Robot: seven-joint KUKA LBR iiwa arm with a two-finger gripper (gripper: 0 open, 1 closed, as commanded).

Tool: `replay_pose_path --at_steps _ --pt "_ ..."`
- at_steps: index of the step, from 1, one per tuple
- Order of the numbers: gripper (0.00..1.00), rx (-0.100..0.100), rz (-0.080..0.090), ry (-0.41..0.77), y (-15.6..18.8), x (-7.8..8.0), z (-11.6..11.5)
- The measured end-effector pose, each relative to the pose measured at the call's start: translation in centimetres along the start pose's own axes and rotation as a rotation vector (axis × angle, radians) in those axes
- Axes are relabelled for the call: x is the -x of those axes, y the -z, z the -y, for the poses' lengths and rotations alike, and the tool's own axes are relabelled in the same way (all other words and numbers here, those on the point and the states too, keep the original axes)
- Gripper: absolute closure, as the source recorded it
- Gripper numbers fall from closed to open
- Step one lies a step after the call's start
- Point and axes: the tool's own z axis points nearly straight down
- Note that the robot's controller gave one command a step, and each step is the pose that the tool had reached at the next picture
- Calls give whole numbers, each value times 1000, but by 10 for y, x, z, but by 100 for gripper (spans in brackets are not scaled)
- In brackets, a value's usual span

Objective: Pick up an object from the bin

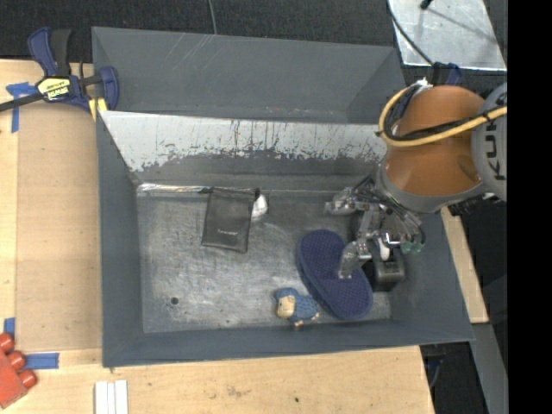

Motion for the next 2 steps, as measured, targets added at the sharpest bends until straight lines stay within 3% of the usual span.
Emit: replay_pose_path --at_steps 1,2 --pt "0 1 8 89 -64 0 9" --pt "100 1 6 90 -65 0 9"
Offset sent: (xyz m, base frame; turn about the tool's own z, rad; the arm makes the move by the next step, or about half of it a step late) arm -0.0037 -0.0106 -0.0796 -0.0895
